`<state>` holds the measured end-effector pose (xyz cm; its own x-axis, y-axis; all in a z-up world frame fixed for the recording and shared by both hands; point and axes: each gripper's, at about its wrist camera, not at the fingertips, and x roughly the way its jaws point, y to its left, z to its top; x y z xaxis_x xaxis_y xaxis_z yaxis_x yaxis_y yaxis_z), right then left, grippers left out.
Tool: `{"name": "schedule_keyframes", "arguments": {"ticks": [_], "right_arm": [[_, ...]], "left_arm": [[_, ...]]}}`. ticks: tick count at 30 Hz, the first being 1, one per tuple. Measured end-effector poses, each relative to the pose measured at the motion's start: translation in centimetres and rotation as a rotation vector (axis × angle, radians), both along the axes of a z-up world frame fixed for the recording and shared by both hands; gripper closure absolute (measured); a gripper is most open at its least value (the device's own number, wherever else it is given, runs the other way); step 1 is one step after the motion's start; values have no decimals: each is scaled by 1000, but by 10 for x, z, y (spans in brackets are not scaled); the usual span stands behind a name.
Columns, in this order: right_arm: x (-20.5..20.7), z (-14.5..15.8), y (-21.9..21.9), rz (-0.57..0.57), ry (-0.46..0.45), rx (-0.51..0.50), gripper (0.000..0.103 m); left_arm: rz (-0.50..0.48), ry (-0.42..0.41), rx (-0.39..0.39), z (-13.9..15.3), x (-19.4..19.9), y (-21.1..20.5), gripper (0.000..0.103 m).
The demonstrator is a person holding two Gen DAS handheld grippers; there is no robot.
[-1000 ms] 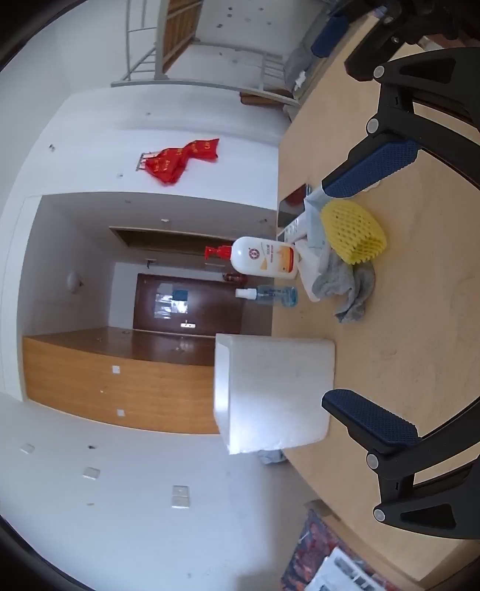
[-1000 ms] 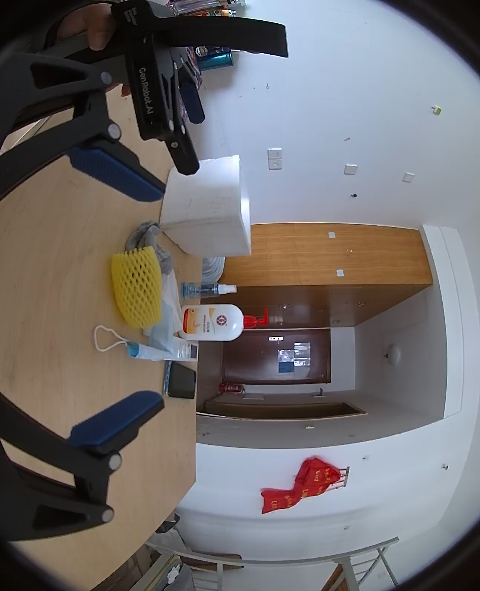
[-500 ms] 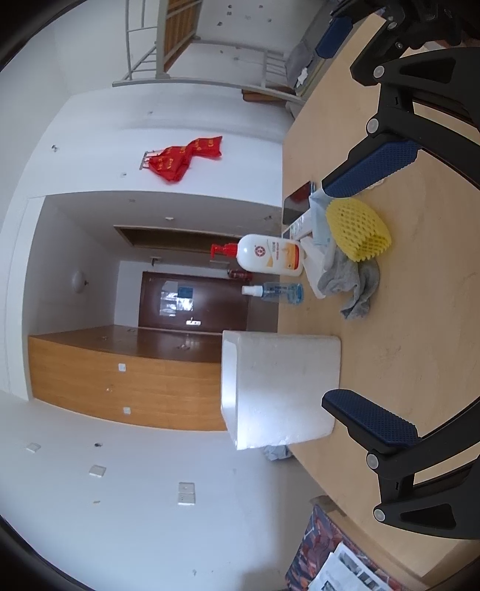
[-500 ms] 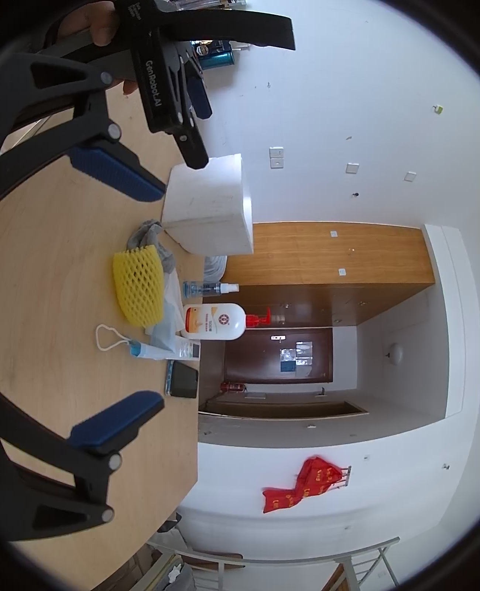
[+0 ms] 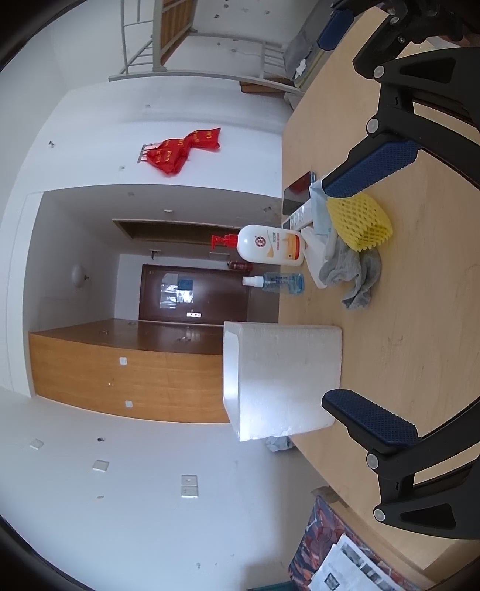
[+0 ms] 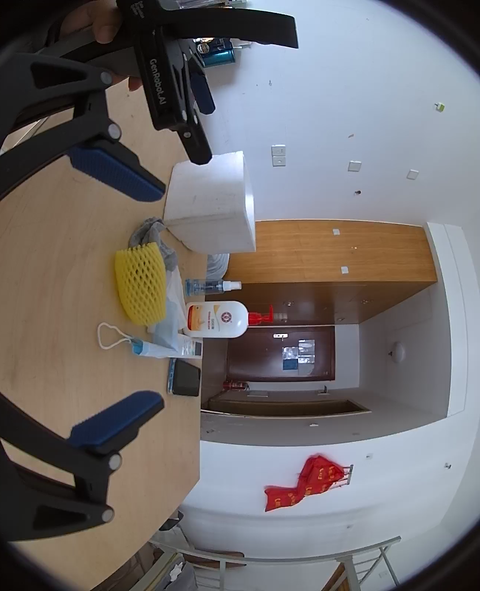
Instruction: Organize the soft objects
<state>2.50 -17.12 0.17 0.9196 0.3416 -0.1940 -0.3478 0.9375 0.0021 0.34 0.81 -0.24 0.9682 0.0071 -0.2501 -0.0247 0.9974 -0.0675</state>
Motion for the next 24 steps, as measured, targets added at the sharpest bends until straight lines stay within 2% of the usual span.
{"name": "schedule_keyframes", "arguments": {"ticks": [24], "right_arm": [[0,4,-2,-1,11,7,0]], "left_arm": [[-11,2,15,0,-1,-8,0]]}}
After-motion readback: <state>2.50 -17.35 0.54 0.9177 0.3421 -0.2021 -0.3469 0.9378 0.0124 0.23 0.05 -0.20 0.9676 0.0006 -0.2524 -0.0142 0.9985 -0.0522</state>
